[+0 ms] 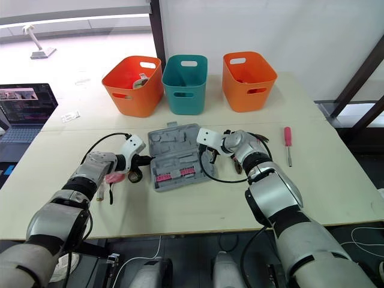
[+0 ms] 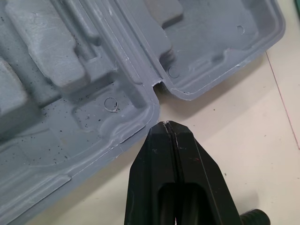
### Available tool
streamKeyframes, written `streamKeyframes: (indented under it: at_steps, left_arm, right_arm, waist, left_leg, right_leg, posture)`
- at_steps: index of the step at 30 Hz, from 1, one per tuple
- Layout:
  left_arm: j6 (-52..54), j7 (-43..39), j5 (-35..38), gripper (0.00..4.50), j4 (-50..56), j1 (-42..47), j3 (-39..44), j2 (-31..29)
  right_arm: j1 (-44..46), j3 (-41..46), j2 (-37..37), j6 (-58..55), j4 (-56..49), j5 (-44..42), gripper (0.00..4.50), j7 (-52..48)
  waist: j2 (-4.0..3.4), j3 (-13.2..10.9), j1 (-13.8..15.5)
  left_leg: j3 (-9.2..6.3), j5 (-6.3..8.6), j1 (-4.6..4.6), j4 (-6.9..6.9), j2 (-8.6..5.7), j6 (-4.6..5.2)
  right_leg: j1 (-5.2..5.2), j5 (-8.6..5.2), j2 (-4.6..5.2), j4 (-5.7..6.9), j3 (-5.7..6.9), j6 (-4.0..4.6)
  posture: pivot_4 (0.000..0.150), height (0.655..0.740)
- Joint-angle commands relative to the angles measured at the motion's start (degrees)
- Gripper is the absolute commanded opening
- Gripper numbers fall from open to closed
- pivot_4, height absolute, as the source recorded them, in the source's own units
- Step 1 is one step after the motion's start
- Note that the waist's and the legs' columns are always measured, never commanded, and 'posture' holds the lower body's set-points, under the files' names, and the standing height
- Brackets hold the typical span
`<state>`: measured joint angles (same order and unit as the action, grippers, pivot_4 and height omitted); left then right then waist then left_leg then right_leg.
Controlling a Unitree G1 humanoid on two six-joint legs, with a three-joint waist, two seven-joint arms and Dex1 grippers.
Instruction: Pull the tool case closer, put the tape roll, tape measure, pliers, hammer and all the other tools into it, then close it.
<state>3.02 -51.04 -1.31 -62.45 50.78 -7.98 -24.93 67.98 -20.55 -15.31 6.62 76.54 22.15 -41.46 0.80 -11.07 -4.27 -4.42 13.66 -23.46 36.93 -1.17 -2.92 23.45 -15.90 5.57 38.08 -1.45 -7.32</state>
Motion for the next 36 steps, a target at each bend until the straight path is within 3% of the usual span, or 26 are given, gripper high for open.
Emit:
streamKeyframes:
  at_steps: [1,12,17,22,31,36]
  left_arm:
    - [-1.36,-0.35,-0.70,0.03,-0.47,1.40,0.19,1.51]
    - [-0.72,-2.15,-2.70,0.03,-0.02,1.80,-0.48,2.24]
    - [-0.34,-4.37,-3.35,0.03,0.76,0.69,-0.77,1.96]
    - [-0.42,-4.17,-3.98,0.03,0.71,0.36,-0.51,1.45]
    - [-0.11,-4.74,-3.98,0.03,1.89,-0.28,-0.04,0.95]
    - [4.19,-6.17,-1.83,0.03,8.92,-3.30,0.63,2.73]
  right_arm:
    - [0.73,0.78,1.30,1.79,-1.06,-0.65,0.00,-3.18]
    - [-0.48,-0.31,-0.17,6.64,-2.27,0.19,0.00,-14.01]
    - [-0.76,-1.00,-0.35,9.99,-2.33,1.66,0.00,-12.57]
    - [0.50,-5.27,-0.45,12.39,-0.86,7.77,0.00,-1.59]
    - [1.24,-2.23,1.15,12.87,-0.43,4.92,0.00,-7.06]
    - [0.18,-1.02,-0.33,11.73,-1.32,3.83,0.00,-11.09]
  waist:
    - [0.00,0.00,0.10]
    - [0.00,0.01,0.02]
    - [0.00,0.01,-0.06]
    - [0.00,0.01,0.06]
    - [0.00,0.01,-0.08]
    - [0.00,0.01,0.00]
  left_leg:
    - [0.00,0.00,0.00,0.01,0.00,0.00]
    - [0.00,0.00,0.01,0.02,0.00,0.00]
    - [0.00,0.00,0.02,0.02,0.00,0.00]
    - [0.00,0.00,0.02,0.01,0.00,-0.01]
    - [0.00,0.00,0.05,0.04,0.00,0.00]
    - [-0.01,0.00,0.05,0.02,0.00,0.00]
  right_leg:
    - [-0.01,0.00,0.00,0.00,0.00,0.00]
    - [-0.02,0.00,0.00,0.00,0.00,0.00]
    - [-0.02,0.00,0.00,0.00,0.00,0.00]
    - [-0.01,0.00,0.00,0.01,0.00,0.00]
    - [-0.04,0.00,0.00,0.01,0.00,0.00]
    - [-0.04,0.00,0.00,0.01,0.00,0.00]
  posture:
    - [0.150,0.7400]
    - [0.150,0.7400]
    - [0.150,0.7400]
    - [0.150,0.7400]
    - [0.150,0.7400]
    - [0.150,0.7400]
